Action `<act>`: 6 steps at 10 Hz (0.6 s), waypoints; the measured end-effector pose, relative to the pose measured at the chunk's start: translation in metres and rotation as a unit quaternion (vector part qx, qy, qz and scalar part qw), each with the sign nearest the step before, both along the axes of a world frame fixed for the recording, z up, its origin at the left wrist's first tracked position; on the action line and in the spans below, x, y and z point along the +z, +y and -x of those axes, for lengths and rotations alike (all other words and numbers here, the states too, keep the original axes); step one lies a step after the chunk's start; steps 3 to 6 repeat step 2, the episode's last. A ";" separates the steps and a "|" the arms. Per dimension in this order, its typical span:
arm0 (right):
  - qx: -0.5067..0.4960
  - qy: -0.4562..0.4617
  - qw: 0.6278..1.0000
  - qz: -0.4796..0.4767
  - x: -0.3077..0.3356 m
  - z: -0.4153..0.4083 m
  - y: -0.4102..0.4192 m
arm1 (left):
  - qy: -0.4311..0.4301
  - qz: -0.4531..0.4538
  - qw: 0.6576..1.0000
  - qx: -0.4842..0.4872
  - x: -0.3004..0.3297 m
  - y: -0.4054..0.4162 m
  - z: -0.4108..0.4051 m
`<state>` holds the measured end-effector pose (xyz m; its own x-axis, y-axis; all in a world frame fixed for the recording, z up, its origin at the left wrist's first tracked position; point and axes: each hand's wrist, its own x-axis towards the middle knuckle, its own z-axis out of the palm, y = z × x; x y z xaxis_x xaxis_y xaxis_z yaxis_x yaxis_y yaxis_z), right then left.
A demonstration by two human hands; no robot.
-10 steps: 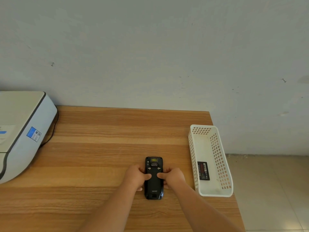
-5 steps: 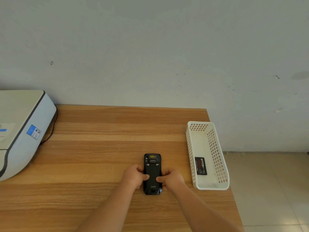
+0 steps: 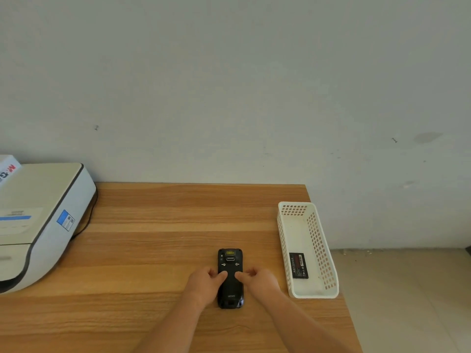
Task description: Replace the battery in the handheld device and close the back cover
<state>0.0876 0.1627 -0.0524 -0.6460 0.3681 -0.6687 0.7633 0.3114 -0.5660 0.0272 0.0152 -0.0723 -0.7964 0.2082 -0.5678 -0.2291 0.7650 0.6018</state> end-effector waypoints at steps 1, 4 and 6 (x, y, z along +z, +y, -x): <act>-0.013 0.084 0.996 -0.014 0.058 0.010 0.014 | 0.048 -0.021 0.998 -0.022 0.044 0.010 0.020; -0.027 0.210 0.977 -0.020 0.122 0.008 0.032 | 0.077 -0.064 0.995 -0.028 0.101 0.023 0.039; -0.027 0.210 0.977 -0.020 0.122 0.008 0.032 | 0.077 -0.064 0.995 -0.028 0.101 0.023 0.039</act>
